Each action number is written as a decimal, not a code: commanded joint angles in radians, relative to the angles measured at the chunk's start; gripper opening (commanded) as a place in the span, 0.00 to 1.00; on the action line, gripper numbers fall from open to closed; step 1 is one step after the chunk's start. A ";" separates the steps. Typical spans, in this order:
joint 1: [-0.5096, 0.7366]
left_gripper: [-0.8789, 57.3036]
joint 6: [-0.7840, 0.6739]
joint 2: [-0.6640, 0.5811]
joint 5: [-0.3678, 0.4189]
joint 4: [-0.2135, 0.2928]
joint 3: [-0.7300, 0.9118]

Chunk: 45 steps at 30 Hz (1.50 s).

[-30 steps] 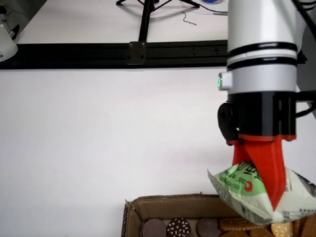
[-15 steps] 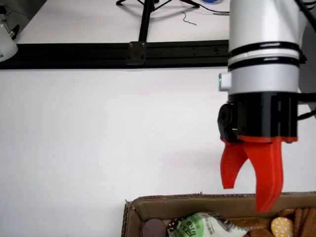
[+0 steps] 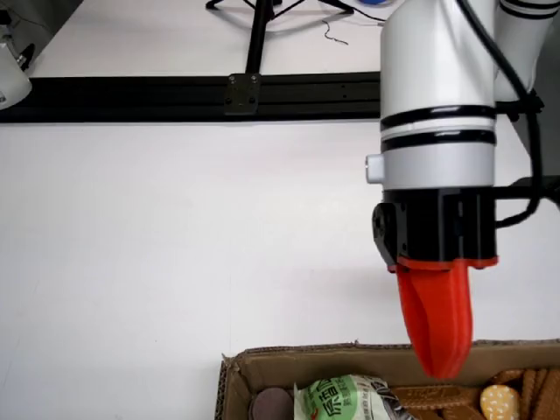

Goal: Grasp a snack and put it in the bin.

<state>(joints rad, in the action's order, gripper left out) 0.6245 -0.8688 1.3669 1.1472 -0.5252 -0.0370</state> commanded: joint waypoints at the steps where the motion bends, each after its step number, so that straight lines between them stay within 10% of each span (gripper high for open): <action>1: 0.011 0.04 0.078 0.064 0.069 0.015 -0.132; 17: 0.098 0.01 0.268 0.045 0.197 0.089 -0.233; 45: 0.404 0.01 0.157 -0.570 0.185 0.103 0.671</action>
<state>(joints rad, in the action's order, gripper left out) 0.9999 -0.6880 0.8347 1.3385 -0.4229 0.5697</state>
